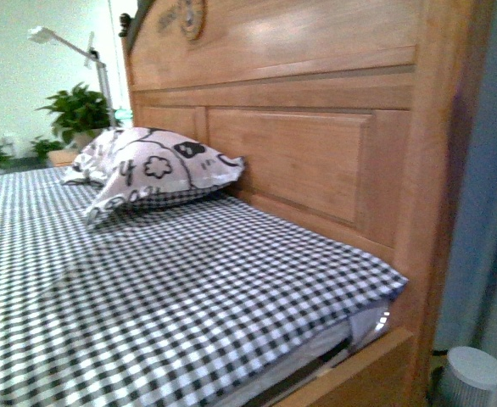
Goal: Clean up trash
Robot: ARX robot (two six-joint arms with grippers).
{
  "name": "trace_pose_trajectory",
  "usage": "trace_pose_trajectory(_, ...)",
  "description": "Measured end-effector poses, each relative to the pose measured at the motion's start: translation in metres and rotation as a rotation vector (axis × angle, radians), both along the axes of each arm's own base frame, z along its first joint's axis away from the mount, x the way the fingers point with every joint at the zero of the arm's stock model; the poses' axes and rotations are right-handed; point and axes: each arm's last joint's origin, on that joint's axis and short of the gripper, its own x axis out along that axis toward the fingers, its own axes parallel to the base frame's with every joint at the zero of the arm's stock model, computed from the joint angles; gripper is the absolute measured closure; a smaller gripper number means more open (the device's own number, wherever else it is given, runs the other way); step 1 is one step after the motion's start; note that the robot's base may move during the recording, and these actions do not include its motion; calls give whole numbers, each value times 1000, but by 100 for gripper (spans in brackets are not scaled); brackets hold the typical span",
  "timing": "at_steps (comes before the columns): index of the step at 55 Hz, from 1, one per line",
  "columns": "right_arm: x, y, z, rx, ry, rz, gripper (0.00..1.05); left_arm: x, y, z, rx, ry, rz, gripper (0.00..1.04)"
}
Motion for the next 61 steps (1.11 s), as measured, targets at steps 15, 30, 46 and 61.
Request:
trace_pose_trajectory(15,0,0,0,-1,-1,2,81,0,0,0,0,-2,1,76)
trace_pose_trajectory(30,0,0,0,-2,-2,4,81,-1,0,0,0,-3,2,76)
trace_pose_trajectory(46,1,1,-1,-2,8,-5,82,-1,0,0,2,-2,-9,76)
trace_pose_trajectory(61,0,0,0,-1,1,1,82,9,2,-4,-32,234,-1,76)
